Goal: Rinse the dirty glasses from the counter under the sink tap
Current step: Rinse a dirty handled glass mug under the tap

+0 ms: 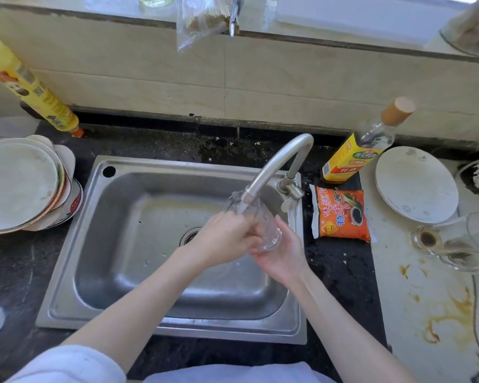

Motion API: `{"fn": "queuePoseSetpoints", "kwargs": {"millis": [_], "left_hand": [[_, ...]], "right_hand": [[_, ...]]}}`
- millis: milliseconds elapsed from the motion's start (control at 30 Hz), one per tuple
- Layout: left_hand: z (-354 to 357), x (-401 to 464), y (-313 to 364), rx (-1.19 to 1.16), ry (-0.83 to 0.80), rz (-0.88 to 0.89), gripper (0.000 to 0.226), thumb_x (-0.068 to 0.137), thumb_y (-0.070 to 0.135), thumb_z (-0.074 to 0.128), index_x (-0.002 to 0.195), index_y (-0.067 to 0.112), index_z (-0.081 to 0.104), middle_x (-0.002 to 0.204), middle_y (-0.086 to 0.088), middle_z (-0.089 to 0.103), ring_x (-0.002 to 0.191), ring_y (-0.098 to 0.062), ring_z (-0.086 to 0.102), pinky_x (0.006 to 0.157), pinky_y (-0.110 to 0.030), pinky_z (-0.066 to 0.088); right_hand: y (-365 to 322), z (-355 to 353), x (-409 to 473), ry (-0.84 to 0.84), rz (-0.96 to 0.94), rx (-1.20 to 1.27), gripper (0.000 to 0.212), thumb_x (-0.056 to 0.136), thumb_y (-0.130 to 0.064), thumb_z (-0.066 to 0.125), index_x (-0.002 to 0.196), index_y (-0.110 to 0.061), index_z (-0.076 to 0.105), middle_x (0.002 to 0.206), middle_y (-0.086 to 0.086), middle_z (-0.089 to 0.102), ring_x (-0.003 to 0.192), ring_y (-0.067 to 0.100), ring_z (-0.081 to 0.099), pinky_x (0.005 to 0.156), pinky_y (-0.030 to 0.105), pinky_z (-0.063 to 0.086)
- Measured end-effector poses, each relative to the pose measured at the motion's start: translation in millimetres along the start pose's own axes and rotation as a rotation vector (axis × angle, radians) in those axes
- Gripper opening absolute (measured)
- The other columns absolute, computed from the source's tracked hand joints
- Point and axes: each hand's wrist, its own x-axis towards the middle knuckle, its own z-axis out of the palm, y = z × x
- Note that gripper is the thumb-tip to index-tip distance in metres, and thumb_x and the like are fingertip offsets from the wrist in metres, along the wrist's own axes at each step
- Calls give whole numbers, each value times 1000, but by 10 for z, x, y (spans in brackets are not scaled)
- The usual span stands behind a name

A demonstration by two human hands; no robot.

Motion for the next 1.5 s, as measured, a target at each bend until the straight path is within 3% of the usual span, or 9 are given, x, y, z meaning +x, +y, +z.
{"fn": "queuePoseSetpoints", "kwargs": {"millis": [200,300,467,667,900,1033,1100,1333,1500], "left_hand": [[-36,-28,103,485,-199,288,27,91,26,45,109,9,57,109,-13,62,106,-32,56,82,-36,43],[-114,-8,113,448,-149,211,24,91,24,48,107,9,58,103,-12,65,95,-33,59,68,-31,38],[-116,27,138,254,-61,65,31,90,44,48,106,23,64,102,-7,67,96,-28,60,77,-31,44],[-40,-68,162,387,-422,233,34,83,32,54,111,13,51,119,-6,56,113,-25,48,92,-30,35],[110,-128,300,533,-384,114,46,90,23,42,133,4,41,141,-14,42,133,-28,32,110,-35,23],[21,-82,143,344,-220,86,28,91,21,45,114,9,55,109,-13,63,101,-33,57,73,-32,40],[29,-78,57,177,-136,39,31,92,29,49,117,12,54,104,-10,66,98,-33,59,73,-32,41],[147,-66,108,-1104,-40,-415,38,84,21,68,121,21,57,108,2,70,104,-8,63,94,-23,42],[118,-69,87,-1330,15,-477,25,87,20,62,110,12,65,106,-9,70,101,-20,65,87,-22,45]], "right_hand": [[29,-77,134,78,151,-298,54,88,-58,43,93,-13,72,77,2,62,55,13,55,40,19,41],[11,-53,134,28,128,-168,52,91,-54,43,99,-12,73,89,5,66,65,16,58,42,21,43],[-32,-77,98,50,103,-3,46,85,-48,57,104,-7,66,87,9,65,68,17,57,47,21,44],[-4,-174,183,144,231,-442,67,46,-58,83,95,-16,67,90,5,54,78,18,50,70,27,38],[-4,-94,175,136,148,-398,49,89,-50,45,108,-9,62,90,9,63,83,22,58,71,32,45],[5,-51,151,147,119,-236,44,95,-46,40,94,-9,65,70,4,63,51,14,59,41,21,47],[13,-42,154,148,98,-161,45,94,-46,42,95,-6,63,74,6,59,45,13,56,32,19,40],[-8,-90,159,95,-24,-224,47,94,-48,40,102,-8,63,78,3,67,62,9,59,50,17,46],[8,-136,144,42,-110,-350,47,98,-46,32,109,-9,59,88,6,65,70,11,59,60,22,43]]}}
